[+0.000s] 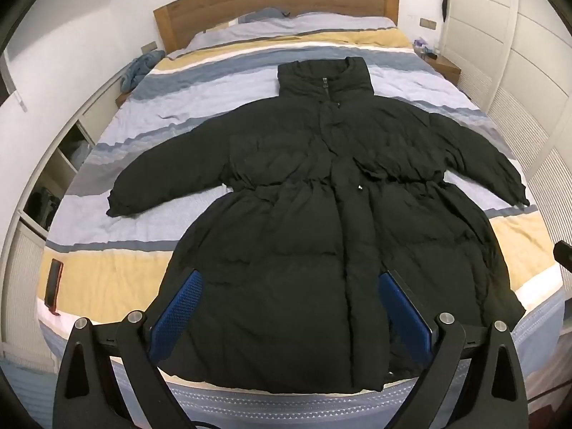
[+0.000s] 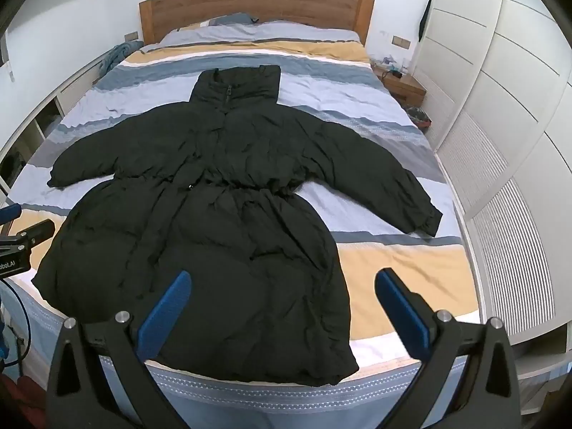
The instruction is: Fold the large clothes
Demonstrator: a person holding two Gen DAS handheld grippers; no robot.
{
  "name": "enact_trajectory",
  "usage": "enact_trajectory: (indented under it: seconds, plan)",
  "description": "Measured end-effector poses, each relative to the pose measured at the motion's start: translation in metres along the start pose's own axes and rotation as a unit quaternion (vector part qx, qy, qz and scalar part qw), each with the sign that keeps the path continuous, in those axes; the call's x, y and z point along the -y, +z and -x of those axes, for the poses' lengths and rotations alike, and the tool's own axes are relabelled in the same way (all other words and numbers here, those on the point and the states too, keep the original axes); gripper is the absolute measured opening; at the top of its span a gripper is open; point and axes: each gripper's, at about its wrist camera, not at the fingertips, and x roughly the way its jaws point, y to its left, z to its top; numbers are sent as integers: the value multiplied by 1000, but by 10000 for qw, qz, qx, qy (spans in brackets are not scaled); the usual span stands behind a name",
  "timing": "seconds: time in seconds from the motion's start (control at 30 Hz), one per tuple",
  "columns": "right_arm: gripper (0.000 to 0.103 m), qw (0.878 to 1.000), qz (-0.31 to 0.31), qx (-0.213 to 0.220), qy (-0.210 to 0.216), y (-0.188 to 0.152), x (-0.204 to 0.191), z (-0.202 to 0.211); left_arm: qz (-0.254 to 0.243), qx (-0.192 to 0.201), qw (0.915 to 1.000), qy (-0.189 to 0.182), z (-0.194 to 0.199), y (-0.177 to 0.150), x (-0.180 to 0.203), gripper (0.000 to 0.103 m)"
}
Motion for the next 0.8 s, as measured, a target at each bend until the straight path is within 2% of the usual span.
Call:
enact_trajectory:
  seconds: [0.47,0.8]
  plan:
    - [103,10000,-20,-61,19,-1,1,-4,-102,-112,9999,-18,-8,0,5,98]
    - [103,10000,-24,-44,26,-1,1,-6,53,-169,9998,-98,-10,4,-3,98]
